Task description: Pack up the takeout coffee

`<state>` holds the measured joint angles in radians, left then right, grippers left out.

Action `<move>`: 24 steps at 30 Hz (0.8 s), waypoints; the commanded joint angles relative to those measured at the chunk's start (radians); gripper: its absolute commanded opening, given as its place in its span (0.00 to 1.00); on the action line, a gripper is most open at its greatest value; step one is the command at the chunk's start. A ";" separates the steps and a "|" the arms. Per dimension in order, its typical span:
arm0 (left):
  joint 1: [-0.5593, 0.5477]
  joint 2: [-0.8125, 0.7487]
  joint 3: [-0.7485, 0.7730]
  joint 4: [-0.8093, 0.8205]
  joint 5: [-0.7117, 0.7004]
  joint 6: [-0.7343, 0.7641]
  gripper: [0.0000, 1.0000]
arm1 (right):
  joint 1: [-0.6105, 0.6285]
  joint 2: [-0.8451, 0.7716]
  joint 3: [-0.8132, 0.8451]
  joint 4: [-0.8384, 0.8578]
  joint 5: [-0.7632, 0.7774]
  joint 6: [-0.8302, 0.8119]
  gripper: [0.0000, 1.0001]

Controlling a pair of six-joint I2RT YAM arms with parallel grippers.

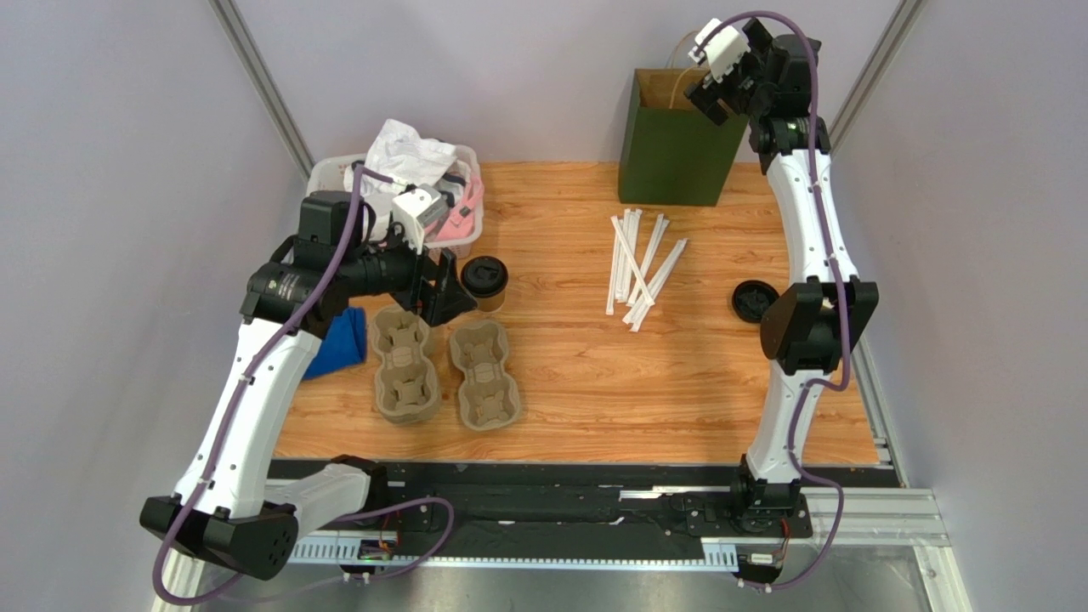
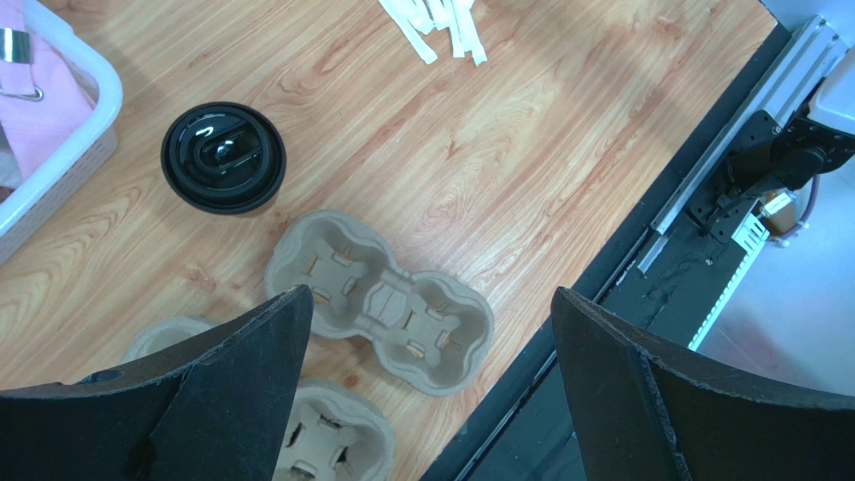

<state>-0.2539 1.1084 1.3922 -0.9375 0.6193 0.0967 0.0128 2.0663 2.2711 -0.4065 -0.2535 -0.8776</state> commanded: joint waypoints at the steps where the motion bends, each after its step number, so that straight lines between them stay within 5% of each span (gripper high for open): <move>1: 0.016 0.004 -0.012 0.043 0.008 0.015 0.97 | 0.010 0.070 0.115 0.115 -0.055 0.106 0.91; 6: 0.030 0.013 -0.016 0.042 -0.012 0.014 0.97 | 0.022 0.149 0.174 0.152 -0.018 0.091 0.73; 9: 0.039 0.018 -0.016 0.042 -0.012 0.008 0.96 | 0.029 0.160 0.189 0.169 -0.007 0.097 0.44; 10: 0.045 0.019 -0.016 0.040 -0.009 0.003 0.96 | 0.033 0.155 0.188 0.170 -0.004 0.100 0.25; 14: 0.054 0.025 0.002 0.032 0.007 -0.023 0.96 | 0.045 0.095 0.145 0.198 -0.001 0.106 0.00; 24: 0.079 0.001 0.067 0.037 -0.030 -0.063 0.99 | 0.091 -0.129 0.121 0.207 -0.061 0.121 0.00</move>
<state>-0.1936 1.1358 1.3941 -0.9237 0.6056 0.0566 0.0853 2.1235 2.3859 -0.2737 -0.2653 -0.7845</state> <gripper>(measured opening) 0.977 0.014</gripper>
